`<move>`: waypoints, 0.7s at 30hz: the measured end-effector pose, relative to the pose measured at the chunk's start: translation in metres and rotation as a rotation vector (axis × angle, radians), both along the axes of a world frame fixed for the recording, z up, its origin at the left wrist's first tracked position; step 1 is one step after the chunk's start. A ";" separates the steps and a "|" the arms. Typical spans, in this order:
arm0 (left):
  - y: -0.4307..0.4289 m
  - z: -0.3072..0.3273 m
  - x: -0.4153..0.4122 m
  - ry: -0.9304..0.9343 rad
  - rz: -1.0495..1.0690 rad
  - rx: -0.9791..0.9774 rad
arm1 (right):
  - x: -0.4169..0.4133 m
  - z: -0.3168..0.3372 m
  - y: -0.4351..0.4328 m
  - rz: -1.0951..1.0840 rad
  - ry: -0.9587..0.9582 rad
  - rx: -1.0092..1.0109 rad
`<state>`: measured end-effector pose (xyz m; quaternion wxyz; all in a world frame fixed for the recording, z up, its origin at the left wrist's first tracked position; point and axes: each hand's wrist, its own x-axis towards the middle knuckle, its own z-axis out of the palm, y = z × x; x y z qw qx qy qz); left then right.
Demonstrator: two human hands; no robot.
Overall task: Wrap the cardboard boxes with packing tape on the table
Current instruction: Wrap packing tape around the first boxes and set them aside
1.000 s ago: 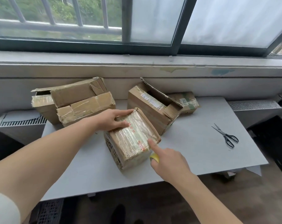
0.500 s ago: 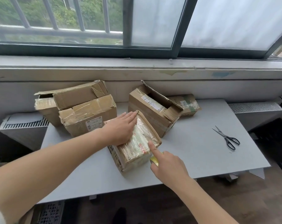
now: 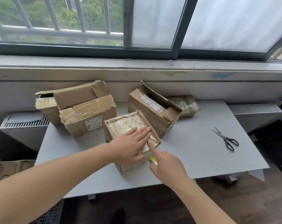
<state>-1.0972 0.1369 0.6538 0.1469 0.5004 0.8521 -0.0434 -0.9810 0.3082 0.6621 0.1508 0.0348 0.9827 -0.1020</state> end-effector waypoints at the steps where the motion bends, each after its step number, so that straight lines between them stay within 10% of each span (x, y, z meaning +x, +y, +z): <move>1: 0.002 0.001 -0.004 0.000 0.012 0.000 | -0.001 -0.002 0.000 -0.008 0.012 -0.018; 16: -0.005 0.005 -0.031 -0.066 0.140 0.196 | -0.006 -0.009 -0.004 -0.311 0.090 -0.937; 21: 0.007 0.006 0.004 -0.221 0.461 0.714 | -0.011 -0.030 0.004 -0.280 0.082 -1.005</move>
